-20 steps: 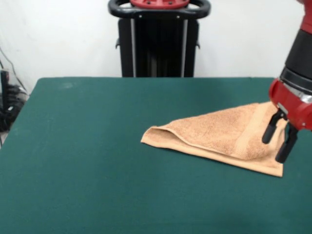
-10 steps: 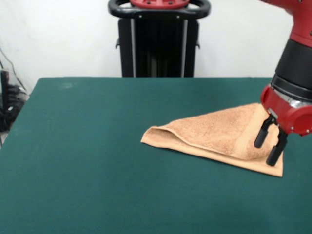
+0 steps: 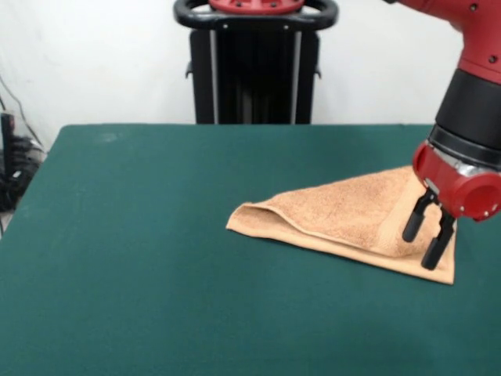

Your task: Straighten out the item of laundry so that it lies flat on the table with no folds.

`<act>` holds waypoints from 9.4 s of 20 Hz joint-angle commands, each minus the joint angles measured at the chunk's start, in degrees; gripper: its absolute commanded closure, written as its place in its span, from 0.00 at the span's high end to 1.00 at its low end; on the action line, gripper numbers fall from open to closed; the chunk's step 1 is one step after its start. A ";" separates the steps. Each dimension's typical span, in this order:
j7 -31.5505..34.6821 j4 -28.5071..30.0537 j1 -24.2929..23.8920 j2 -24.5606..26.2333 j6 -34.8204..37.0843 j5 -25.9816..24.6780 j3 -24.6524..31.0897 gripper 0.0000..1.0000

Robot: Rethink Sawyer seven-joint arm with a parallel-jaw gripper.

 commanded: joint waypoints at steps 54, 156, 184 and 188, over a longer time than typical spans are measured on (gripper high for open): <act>13.13 18.08 5.67 3.62 -5.01 7.54 8.91 1.00; 2.28 63.58 -22.49 -18.86 -33.77 -24.22 35.38 0.00; 6.50 57.42 -18.75 -19.13 -34.55 -19.45 33.31 1.00; 6.23 55.94 -16.13 -23.29 -28.72 -17.81 30.33 1.00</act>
